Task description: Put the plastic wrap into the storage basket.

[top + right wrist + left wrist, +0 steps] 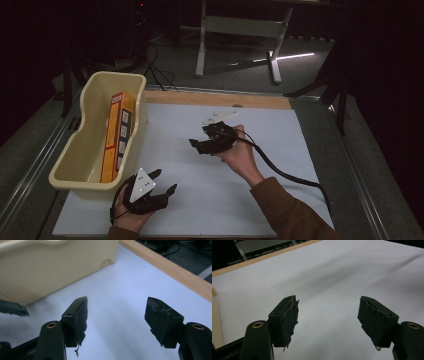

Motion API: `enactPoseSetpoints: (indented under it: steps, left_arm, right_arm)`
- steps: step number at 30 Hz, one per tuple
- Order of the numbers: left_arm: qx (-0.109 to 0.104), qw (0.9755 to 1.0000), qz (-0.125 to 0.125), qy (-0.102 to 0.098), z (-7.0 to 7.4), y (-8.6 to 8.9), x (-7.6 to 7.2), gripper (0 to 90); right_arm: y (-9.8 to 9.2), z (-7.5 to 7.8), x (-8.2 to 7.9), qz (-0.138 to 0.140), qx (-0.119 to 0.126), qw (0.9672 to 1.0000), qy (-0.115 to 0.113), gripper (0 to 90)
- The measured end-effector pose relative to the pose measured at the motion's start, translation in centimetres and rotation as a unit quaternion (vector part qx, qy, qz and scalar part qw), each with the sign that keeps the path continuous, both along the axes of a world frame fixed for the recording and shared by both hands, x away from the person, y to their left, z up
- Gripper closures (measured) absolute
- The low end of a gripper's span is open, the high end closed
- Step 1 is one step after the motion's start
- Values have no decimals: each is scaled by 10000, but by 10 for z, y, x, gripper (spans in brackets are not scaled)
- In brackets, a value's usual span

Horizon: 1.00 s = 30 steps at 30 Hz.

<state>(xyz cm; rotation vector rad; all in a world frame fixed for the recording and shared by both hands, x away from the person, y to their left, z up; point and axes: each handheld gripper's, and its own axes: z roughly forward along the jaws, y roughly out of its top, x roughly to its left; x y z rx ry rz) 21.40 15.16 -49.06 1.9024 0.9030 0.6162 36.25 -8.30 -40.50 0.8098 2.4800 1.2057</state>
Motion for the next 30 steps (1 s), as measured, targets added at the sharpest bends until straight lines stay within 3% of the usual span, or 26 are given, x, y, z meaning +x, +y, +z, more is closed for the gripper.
enactPoseSetpoints:
  steps: [3, 12, 19, 22, 25, 30]
  left_arm:
    - [12, 10000, 20, 11, 0, 0, 0, 321]
    - [4, 10000, 57, 5, 0, 1, 1, 321]
    - [3, 10000, 81, 4, -1, 1, 2, 320]
    - [9, 10000, 86, 0, -1, 1, 2, 320]
    - [-7, 9999, 99, 16, -1, 1, 2, 320]
    - [-13, 10000, 97, -2, -1, 1, 2, 320]
  right_arm:
    - [-21, -4, -6, -73, 220, 9997, -125, 340]
    - [-77, -27, -32, -509, 71, 9977, -441, 325]
    - [-117, -50, -49, -890, 230, 9942, -558, 325]
    - [-132, -60, -53, -1003, 496, 9927, -458, 311]
    - [-146, -72, -58, -1183, 770, 9892, -407, 295]
    - [-162, -85, -71, -1356, 862, 9866, -297, 243]
